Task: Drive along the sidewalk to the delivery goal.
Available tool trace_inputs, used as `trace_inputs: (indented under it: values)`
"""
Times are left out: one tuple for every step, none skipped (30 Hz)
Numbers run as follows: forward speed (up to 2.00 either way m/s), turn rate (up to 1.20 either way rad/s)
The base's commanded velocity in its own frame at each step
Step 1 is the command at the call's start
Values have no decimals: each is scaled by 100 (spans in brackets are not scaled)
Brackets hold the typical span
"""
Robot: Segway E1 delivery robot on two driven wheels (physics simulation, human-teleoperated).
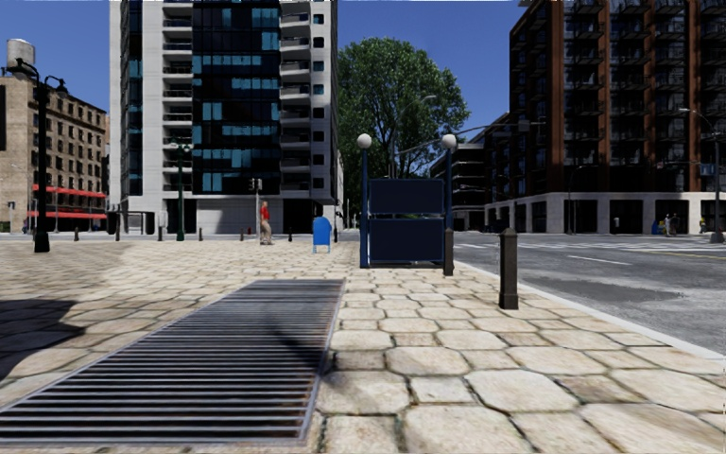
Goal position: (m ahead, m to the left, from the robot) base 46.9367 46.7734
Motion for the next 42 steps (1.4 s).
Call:
trace_inputs:
  values:
    - [200,9]
    - [200,19]
    - [200,32]
    - [200,32]
    - [200,42]
    - [200,45]
    - [200,46]
    - [200,46]
    - [200,46]
    - [200,46]
    - [200,45]
    - [200,45]
    - [200,45]
    - [200,45]
    - [200,45]
    - [200,45]
    - [200,45]
    - [200,45]
    - [200,45]
    - [200,45]
    - [200,45]
    - [200,45]
    - [200,45]
    - [200,45]
    - [200,38]
    - [200,31]
    - [200,28]
    - [200,28]
    - [200,27]
    - [200,27]
    - [200,27]
    - [200,27]
    - [200,27]
    - [200,27]
    - [200,27]
    - [200,27]
    - [200,27]
    - [200,27]
    - [200,27]
    - [200,27]
    - [200,27]
    - [200,27]
